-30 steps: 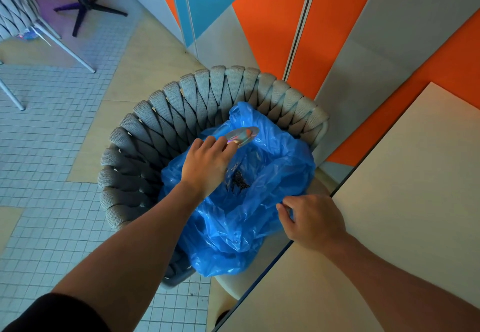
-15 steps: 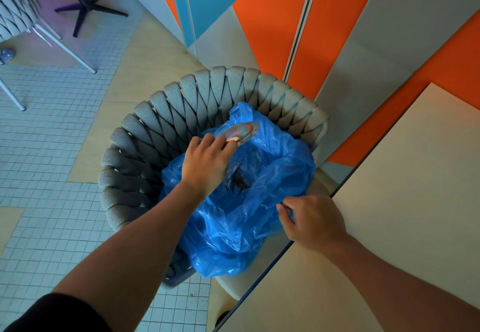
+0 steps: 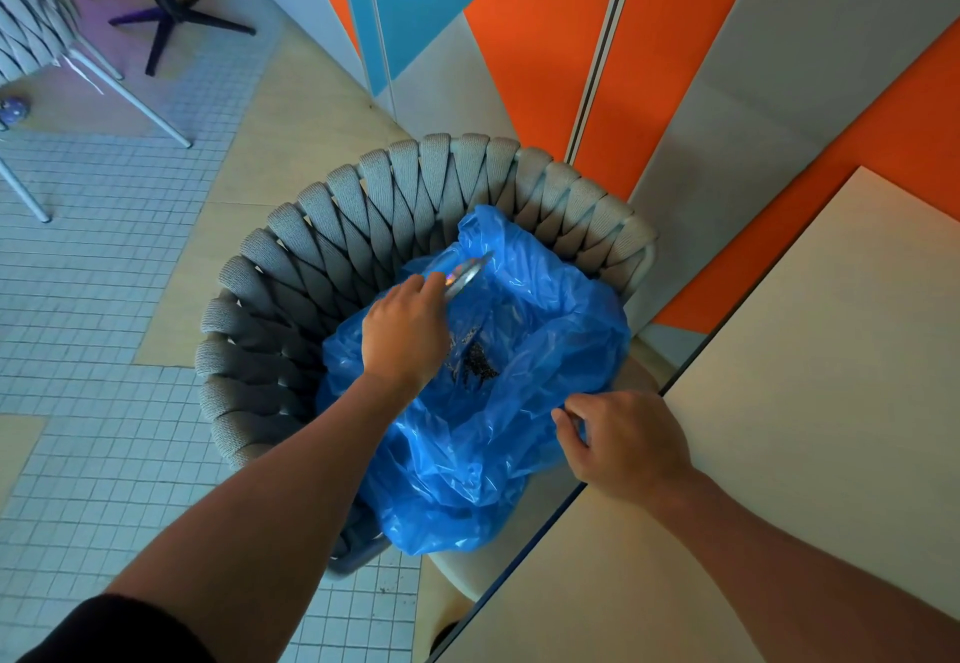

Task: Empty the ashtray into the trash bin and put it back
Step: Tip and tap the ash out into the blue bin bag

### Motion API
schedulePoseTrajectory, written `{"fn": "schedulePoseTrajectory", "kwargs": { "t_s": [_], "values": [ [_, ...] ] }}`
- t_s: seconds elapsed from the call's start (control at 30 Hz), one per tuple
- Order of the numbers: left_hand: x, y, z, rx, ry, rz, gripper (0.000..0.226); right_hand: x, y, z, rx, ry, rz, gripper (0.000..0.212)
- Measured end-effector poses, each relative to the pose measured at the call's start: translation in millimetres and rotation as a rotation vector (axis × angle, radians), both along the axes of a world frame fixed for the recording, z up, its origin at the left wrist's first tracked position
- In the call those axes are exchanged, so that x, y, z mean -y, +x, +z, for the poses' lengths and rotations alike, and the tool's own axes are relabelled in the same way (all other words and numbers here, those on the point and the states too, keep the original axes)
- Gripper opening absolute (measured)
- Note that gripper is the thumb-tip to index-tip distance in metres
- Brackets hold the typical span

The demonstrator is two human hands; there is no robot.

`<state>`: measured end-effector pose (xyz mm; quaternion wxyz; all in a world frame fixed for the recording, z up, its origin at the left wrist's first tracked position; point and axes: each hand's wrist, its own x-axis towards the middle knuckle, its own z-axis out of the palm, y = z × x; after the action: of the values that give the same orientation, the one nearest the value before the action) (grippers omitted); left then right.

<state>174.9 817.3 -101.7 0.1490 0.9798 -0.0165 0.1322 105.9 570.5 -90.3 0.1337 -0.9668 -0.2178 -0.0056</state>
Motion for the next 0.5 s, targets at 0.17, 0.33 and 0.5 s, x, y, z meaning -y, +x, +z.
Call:
{"fn": "schedulePoseTrajectory", "kwargs": {
  "t_s": [0.17,0.33,0.5],
  "values": [
    [-5,11,-5,-0.223,-0.67,0.434,0.013,1,0,1,0.012,0.003,0.004,0.037],
    [-14,18,-9,-0.365,-0.999,0.643,0.02,1,0,0,0.01,-0.004,0.006,0.038],
    [-14,17,-11,-0.416,-1.266,0.72,0.01,0,0,3,0.009,0.021,0.009,0.037]
  ]
}}
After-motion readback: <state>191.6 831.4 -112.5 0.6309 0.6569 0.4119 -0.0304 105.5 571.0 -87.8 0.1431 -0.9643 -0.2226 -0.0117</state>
